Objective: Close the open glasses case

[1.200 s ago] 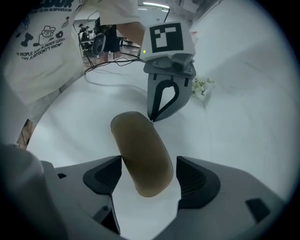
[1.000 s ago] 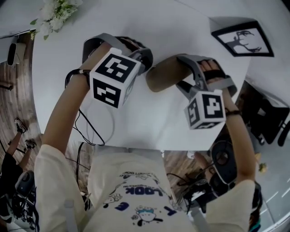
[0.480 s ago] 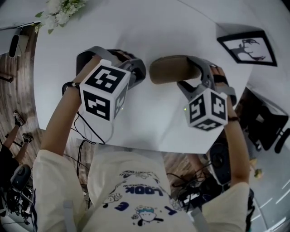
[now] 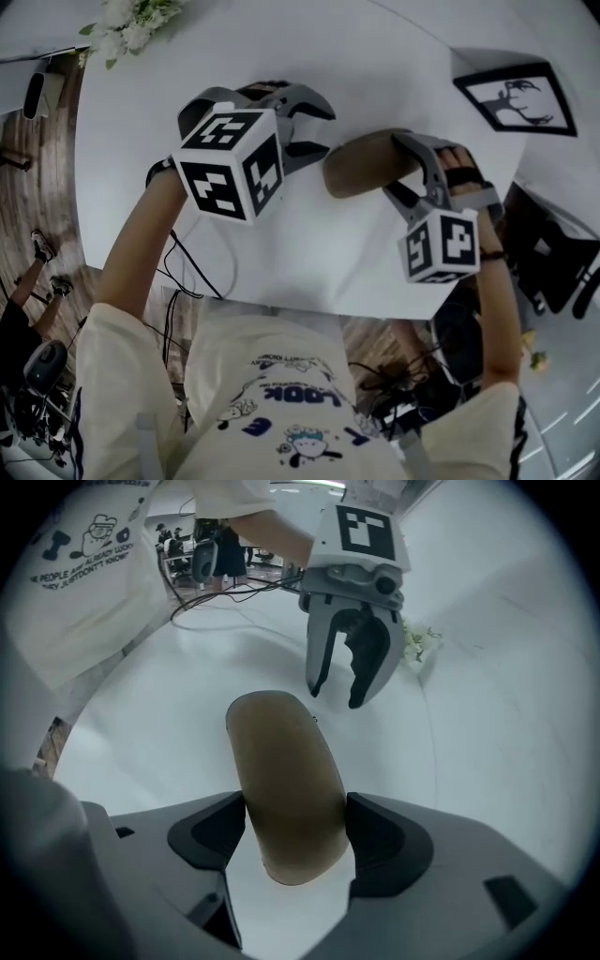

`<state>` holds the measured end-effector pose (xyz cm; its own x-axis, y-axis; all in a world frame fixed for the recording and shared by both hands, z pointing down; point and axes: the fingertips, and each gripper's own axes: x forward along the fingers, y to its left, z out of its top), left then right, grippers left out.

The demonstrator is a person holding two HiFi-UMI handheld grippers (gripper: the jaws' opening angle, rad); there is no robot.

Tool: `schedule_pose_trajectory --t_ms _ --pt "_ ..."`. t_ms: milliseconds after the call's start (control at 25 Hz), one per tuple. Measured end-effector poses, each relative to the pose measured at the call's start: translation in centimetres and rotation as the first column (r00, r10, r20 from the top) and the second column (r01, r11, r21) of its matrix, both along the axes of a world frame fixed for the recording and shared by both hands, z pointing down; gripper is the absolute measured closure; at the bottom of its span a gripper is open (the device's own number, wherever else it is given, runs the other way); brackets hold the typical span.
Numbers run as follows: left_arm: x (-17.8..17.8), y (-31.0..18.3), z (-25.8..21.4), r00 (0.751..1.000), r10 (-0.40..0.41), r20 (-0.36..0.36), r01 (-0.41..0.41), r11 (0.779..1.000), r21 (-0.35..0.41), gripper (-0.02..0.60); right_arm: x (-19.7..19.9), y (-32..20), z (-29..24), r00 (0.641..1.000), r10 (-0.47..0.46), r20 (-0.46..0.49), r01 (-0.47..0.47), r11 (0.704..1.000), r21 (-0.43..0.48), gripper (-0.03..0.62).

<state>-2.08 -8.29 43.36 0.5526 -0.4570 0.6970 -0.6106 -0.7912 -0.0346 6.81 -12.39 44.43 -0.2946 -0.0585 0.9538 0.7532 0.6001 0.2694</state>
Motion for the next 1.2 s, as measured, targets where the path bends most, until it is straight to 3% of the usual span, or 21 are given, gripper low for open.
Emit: schedule_pose_trajectory --t_ms 160,440,520,680,880,1000,1200 --pt "3.2 0.4 1.4 0.984 0.174 0.042 -0.171 0.984 -0.054 0.433 1.4 0.4 -0.1 0.994 -0.099 -0.035 0.099 0.995 0.01 0.258" --pt "5.4 0.8 2.1 0.942 0.332 0.038 -0.326 0.939 -0.112 0.458 2.3 0.4 -0.2 0.984 -0.172 -0.054 0.173 0.985 0.016 0.258" --pt "5.4 0.4 2.1 0.932 0.357 0.058 -0.35 0.931 -0.102 0.577 2.4 0.4 -0.2 0.982 -0.181 -0.051 0.182 0.983 0.015 0.26" --pt "5.9 0.4 2.1 0.922 0.384 0.056 -0.376 0.92 -0.112 0.577 2.5 0.4 -0.2 0.979 -0.198 -0.046 0.199 0.98 0.024 0.258" --pt "6.3 1.3 2.6 0.89 0.452 0.068 -0.44 0.887 -0.138 0.554 2.5 0.4 -0.2 0.973 -0.224 -0.056 0.225 0.974 0.019 0.258" --pt "6.1 0.9 2.7 0.886 0.453 0.103 -0.44 0.889 -0.125 0.498 2.5 0.4 -0.2 0.972 -0.228 -0.055 0.23 0.973 0.018 0.258" --pt "6.6 1.1 2.8 0.875 0.471 0.112 -0.459 0.88 -0.122 0.499 2.6 0.4 -0.1 0.972 -0.229 -0.056 0.231 0.973 0.015 0.258"
